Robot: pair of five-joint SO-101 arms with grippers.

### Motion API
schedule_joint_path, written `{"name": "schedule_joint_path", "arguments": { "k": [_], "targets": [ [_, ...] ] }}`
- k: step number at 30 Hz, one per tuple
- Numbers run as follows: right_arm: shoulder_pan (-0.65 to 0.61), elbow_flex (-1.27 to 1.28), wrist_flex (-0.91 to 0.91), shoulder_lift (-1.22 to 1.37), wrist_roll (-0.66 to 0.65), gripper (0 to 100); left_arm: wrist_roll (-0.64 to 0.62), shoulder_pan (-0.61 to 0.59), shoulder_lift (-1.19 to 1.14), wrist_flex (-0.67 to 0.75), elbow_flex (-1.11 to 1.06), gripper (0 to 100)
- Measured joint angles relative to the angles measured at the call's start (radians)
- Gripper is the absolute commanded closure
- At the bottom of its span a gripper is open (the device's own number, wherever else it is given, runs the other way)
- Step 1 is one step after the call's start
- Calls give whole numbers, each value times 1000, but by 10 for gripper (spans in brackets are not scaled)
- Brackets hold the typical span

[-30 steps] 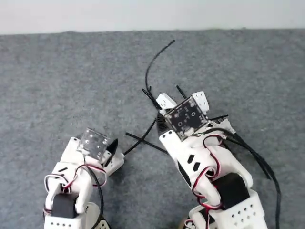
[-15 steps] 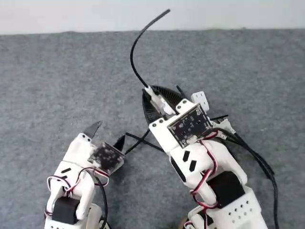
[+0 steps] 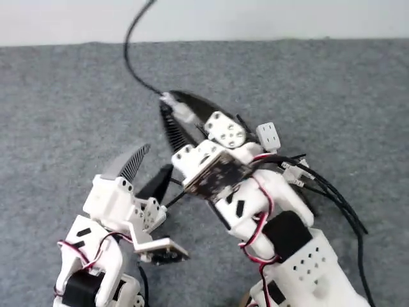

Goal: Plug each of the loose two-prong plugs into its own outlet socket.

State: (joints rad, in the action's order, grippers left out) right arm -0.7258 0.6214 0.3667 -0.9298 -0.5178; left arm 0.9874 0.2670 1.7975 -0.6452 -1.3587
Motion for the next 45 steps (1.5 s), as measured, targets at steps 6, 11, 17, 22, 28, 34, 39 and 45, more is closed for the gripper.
{"name": "schedule_joint_path", "arguments": {
  "k": [6,11,17,22,28,34,39,45],
  "targets": [
    [-103,-103,0,84,-3,990,144,6,0,238,-74,732],
    [-106,-261,46,224,-3,990,275,54,0,400,-140,732],
    [-117,-473,296,325,-5,990,451,95,0,687,-307,732],
    [-199,-583,451,325,-5,990,499,95,0,815,-330,732],
    [-222,-615,482,327,-5,990,528,97,0,859,-331,732],
    [-222,-617,485,327,-5,990,532,97,0,861,-331,732],
    [-226,-620,508,327,-5,990,557,89,0,888,-331,732],
    [-227,-628,514,327,-5,990,569,49,-2,895,-333,732]
  ]
}}
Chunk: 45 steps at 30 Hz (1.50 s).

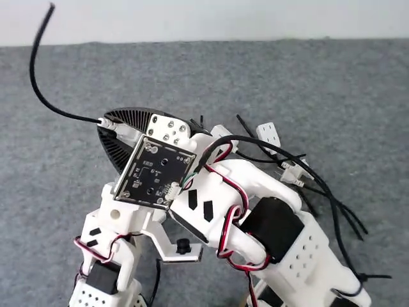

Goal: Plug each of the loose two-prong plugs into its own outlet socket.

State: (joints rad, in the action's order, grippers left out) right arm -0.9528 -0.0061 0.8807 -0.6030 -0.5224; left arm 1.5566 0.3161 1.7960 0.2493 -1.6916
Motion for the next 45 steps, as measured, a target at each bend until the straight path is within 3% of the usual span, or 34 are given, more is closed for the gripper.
{"name": "schedule_joint_path", "arguments": {
  "k": [11,17,33,38,45],
  "targets": [
    [2,0,11,-44,0,990,6,-103,0,2,0,732],
    [6,0,126,-87,0,990,6,-147,0,5,0,732],
    [6,0,218,-130,0,990,6,-152,0,11,0,732],
    [46,2,242,-120,31,990,-2,-233,2,5,2,732],
    [133,-80,307,-123,84,990,-124,-405,2,-75,2,732]
  ]
}}
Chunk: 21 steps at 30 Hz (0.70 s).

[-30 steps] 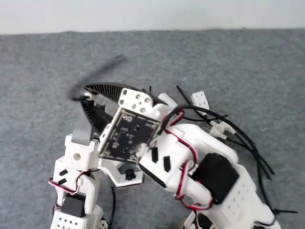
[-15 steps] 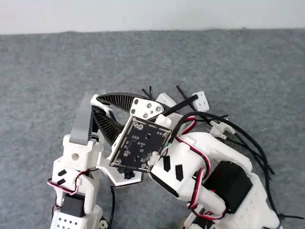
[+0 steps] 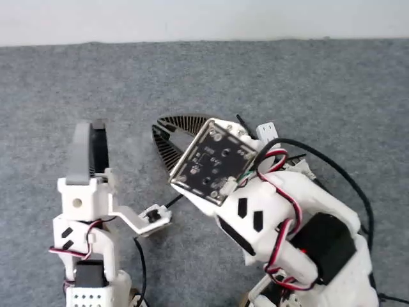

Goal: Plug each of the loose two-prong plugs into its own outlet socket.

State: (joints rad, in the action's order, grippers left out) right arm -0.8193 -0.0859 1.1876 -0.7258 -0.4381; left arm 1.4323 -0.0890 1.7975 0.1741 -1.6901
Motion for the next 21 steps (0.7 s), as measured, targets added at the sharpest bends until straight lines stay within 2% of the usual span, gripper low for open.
{"name": "schedule_joint_path", "arguments": {
  "k": [11,14,21],
  "targets": [
    [32,-2,80,0,5,990,-115,-129,0,-26,0,732],
    [63,0,170,0,8,990,-196,-184,0,-123,0,732],
    [173,127,290,0,107,990,-512,-298,0,-433,0,732]
  ]
}}
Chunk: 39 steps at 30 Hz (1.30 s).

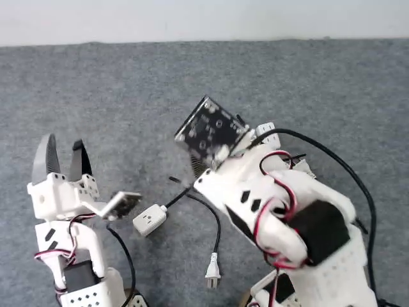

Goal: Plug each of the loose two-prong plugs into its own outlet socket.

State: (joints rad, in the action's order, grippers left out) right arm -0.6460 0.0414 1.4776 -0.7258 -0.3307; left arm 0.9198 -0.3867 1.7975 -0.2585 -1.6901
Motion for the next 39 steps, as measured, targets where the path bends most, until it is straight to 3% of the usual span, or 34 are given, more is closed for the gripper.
{"name": "schedule_joint_path", "arguments": {
  "k": [8,13,19,28,35,39],
  "targets": [
    [63,282,0,0,9,976,-338,-5,0,-381,68,729],
    [64,437,-9,2,21,843,-483,58,0,-647,235,728],
    [72,571,-40,2,21,836,-595,129,0,-790,330,728],
    [41,833,-126,2,38,836,-730,201,-173,-799,313,728],
    [-149,970,-321,2,338,834,-799,203,-416,-712,313,728],
    [-265,971,-348,2,390,834,-804,204,-486,-635,288,728]
  ]
}}
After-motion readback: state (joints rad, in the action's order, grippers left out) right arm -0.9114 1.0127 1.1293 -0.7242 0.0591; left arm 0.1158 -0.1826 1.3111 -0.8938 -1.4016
